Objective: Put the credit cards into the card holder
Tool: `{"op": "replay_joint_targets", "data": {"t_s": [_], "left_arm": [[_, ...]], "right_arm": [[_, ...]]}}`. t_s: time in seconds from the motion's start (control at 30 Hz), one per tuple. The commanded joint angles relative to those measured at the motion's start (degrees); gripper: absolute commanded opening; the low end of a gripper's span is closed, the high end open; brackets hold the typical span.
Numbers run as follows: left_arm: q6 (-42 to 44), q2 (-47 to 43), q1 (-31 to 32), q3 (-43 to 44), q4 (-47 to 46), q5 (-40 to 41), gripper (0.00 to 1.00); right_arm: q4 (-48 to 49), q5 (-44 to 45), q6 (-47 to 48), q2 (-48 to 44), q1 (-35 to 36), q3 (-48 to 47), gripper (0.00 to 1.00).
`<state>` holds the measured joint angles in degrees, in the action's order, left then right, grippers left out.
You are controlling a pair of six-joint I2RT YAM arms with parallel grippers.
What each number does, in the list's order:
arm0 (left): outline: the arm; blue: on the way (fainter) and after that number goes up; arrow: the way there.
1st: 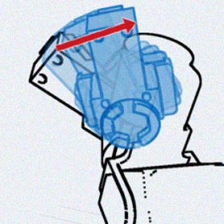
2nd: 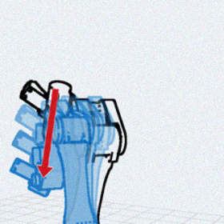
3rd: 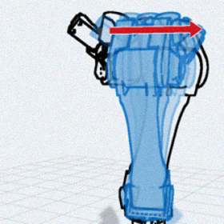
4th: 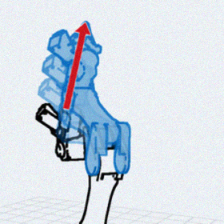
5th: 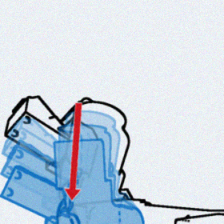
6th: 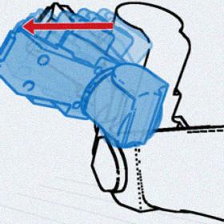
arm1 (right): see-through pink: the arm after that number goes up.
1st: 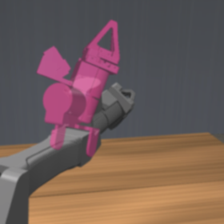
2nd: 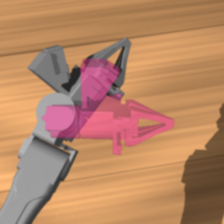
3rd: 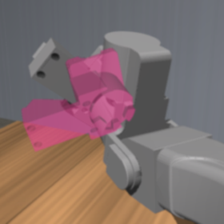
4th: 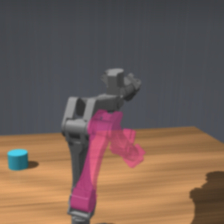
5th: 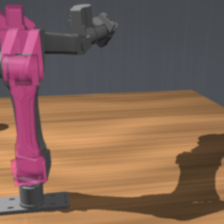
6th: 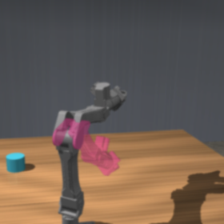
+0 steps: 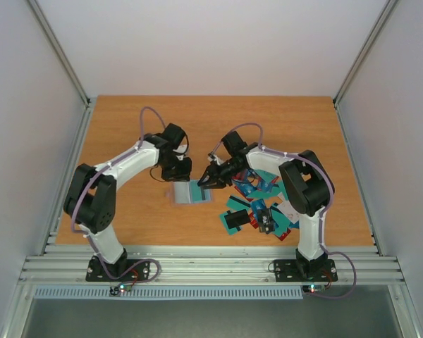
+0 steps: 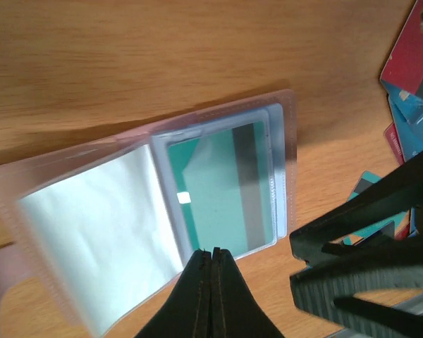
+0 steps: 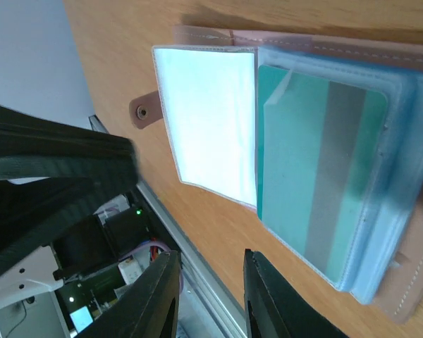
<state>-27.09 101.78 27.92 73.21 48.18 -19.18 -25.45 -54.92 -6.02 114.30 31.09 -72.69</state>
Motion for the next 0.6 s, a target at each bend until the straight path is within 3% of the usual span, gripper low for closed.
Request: {"op": "replay_joint_targets", "data": {"t_s": [0.0,0.27,0.57], "left_arm": [[-0.4,-4.3,-1.5,-2.9,1.1,1.6,0.01],[4.1,1.5,-1.5,-5.3,-3.7,-2.9,0.00],[4.8,9.0,-1.5,-1.8,-3.8,-4.4,0.00]], "right_arm": [[-2.6,0.9,1.6,1.8,1.0,-2.4,0.27],[-6.6,9.0,5.1,1.3,0.9,-3.2,0.30],[-6.0,10.0,4.9,4.3,0.8,-4.1,0.30]]}}
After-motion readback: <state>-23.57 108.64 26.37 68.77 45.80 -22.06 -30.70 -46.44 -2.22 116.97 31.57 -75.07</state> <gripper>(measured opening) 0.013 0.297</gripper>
